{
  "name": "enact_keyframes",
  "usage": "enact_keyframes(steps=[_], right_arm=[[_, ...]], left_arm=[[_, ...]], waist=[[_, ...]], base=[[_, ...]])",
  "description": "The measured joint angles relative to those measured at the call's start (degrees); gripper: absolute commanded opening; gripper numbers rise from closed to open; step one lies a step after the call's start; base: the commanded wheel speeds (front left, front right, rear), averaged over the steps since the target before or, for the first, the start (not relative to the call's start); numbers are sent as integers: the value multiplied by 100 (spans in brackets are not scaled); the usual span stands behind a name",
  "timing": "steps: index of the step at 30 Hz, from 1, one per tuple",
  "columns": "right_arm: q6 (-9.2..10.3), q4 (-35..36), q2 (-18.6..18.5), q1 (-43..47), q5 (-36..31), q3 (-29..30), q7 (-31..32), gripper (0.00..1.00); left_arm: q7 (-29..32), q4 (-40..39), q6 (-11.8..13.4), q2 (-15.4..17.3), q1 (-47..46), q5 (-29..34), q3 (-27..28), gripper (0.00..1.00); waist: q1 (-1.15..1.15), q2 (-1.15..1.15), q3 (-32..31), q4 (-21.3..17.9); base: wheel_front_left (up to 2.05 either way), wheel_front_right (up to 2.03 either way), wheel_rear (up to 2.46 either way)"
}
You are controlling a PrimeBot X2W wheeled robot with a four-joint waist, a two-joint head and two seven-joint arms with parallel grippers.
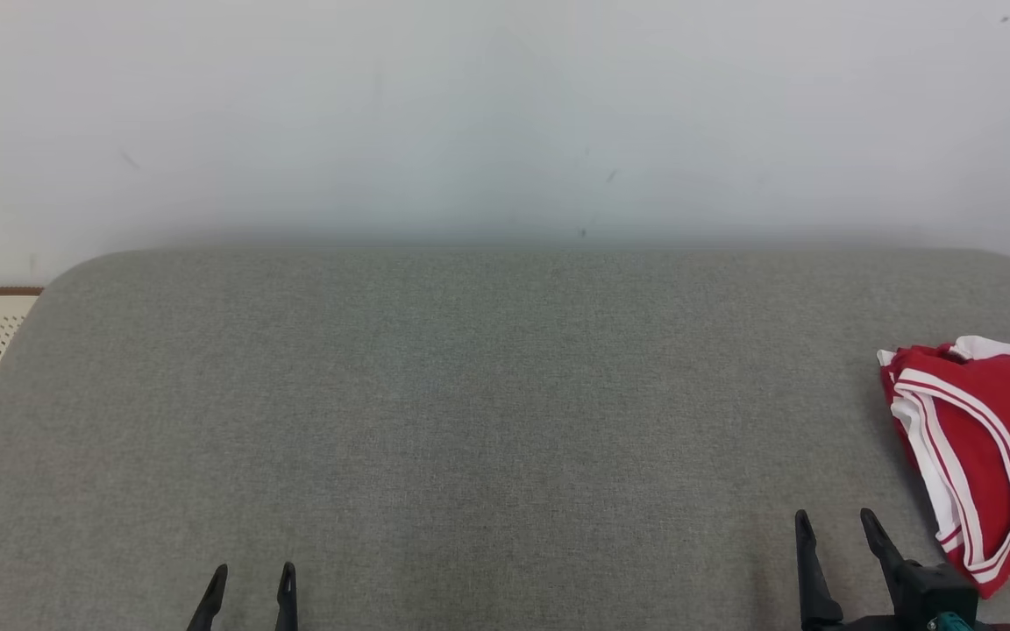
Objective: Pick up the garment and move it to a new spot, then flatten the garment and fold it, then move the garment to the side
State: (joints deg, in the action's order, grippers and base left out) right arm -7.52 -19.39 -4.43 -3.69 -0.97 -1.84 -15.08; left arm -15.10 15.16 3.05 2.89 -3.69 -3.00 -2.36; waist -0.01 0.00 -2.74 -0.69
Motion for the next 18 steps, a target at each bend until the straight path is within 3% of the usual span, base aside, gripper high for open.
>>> enact_keyframes(steps=[8, 18], right_arm=[[0, 63, 15, 197, -51, -202, 0, 100], [0, 214, 70, 197, -521, -23, -1, 100]], left_arm=[[0, 34, -2, -2, 44, -16, 13, 100], [0, 41, -88, -1, 91, -75, 68, 100]], waist=[[1, 0, -80, 66], [1, 0, -86, 50]], base=[[0, 0, 0], [0, 0, 0]])
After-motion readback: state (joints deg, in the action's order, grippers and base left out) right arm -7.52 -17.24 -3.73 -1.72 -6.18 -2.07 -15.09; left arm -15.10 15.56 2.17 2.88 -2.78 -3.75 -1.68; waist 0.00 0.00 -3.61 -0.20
